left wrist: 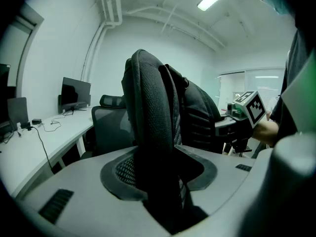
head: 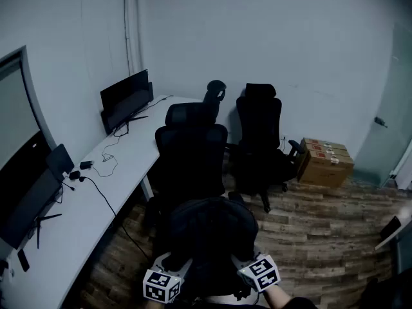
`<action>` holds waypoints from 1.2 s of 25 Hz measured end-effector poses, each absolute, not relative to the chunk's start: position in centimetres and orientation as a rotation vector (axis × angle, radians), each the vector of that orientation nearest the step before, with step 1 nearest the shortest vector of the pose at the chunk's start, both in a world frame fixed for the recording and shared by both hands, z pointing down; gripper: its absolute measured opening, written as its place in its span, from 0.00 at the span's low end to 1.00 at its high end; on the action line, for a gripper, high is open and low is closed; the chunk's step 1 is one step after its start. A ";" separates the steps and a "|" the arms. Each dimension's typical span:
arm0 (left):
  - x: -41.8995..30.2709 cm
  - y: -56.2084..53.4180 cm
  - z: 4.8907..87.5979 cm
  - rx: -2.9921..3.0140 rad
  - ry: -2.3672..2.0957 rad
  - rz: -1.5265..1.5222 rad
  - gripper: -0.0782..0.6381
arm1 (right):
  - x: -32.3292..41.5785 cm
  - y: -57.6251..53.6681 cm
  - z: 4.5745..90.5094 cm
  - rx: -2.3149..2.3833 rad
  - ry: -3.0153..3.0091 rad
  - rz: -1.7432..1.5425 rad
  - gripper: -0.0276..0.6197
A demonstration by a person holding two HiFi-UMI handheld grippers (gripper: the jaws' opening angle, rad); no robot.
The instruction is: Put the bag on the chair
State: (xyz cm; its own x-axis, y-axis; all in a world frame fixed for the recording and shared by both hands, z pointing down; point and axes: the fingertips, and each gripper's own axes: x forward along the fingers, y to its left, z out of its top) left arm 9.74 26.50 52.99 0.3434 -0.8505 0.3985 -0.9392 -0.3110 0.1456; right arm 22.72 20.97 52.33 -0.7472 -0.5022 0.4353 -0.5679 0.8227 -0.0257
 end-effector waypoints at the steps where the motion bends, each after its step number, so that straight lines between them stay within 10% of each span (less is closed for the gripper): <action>1: 9.4 26.2 53.0 2.262 -1.583 0.352 0.40 | 22.4 20.7 52.4 0.796 -2.592 0.223 0.20; 30: -1.9 14.0 54.5 2.285 -1.479 0.405 0.40 | 11.6 9.3 54.2 0.857 -2.559 0.357 0.20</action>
State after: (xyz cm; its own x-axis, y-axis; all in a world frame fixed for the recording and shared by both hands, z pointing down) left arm -1.88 14.00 54.50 0.4023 -0.8032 0.4394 -0.9150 -0.3688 0.1636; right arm 11.60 9.34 54.19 -0.7237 -0.5129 0.4618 -0.6196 0.7776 -0.1074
